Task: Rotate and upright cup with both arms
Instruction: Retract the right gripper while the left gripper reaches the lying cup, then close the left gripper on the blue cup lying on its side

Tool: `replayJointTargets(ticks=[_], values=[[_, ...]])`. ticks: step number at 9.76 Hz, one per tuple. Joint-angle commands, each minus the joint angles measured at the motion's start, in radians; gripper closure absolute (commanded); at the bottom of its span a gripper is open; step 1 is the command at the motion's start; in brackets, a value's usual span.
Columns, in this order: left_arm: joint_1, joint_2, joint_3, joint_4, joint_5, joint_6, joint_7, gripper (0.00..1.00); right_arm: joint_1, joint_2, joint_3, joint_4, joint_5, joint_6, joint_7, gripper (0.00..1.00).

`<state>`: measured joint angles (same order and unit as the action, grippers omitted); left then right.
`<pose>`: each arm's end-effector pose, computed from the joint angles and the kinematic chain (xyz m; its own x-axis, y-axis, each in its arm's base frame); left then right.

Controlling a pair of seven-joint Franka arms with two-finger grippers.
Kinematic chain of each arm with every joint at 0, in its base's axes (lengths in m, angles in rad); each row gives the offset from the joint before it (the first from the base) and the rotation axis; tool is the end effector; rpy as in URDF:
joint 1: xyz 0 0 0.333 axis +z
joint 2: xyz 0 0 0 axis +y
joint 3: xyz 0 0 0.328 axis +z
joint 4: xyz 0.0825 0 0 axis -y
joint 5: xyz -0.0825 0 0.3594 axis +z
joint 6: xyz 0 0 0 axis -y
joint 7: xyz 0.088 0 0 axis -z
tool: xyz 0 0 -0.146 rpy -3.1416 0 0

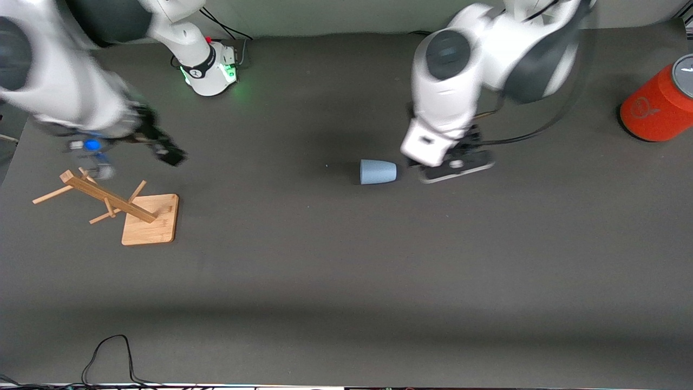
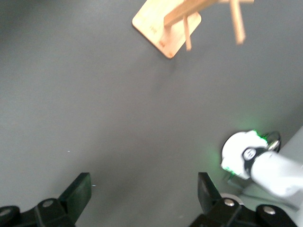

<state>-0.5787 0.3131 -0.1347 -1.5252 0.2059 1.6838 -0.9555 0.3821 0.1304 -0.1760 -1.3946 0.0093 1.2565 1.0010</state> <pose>0.4871 -0.3734 0.4495 0.9788 0.2007 0.0399 0.2046 -0.9550 -0.2149 0.5125 0.1153 0.5832 0.6835 -0.7182 -0.1307 -0.6840 -0.6926 0.2290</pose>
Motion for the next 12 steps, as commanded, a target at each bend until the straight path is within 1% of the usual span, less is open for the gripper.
replayJointTargets(ticks=[1,2,4,5,7,10,12], values=[[-0.131,0.18,0.015,0.144,0.084,-0.038,-0.124,0.0,-0.115,-0.098,0.026,-0.136,-0.008,0.095,-0.259,0.0],[-0.2,0.255,0.017,0.166,0.136,-0.033,-0.134,0.0,-0.194,-0.124,0.053,-0.183,-0.008,0.148,-0.413,0.0],[-0.266,0.404,0.018,0.282,0.183,-0.038,-0.205,0.0,-0.288,-0.126,0.088,-0.193,-0.008,0.196,-0.617,0.0],[-0.288,0.447,0.02,0.29,0.206,-0.035,-0.219,0.0,-0.31,-0.126,0.09,-0.204,-0.008,0.225,-0.69,0.0],[-0.311,0.495,0.02,0.283,0.219,-0.036,-0.22,0.0,-0.322,-0.123,0.087,-0.219,-0.011,0.268,-0.844,0.0],[-0.328,0.543,0.023,0.278,0.221,-0.041,-0.223,0.0,-0.319,-0.121,0.079,-0.221,-0.011,0.329,-1.005,0.0],[-0.338,0.554,0.021,0.278,0.221,-0.091,-0.255,0.06,-0.322,-0.12,0.078,-0.222,-0.012,0.342,-1.019,0.0]])
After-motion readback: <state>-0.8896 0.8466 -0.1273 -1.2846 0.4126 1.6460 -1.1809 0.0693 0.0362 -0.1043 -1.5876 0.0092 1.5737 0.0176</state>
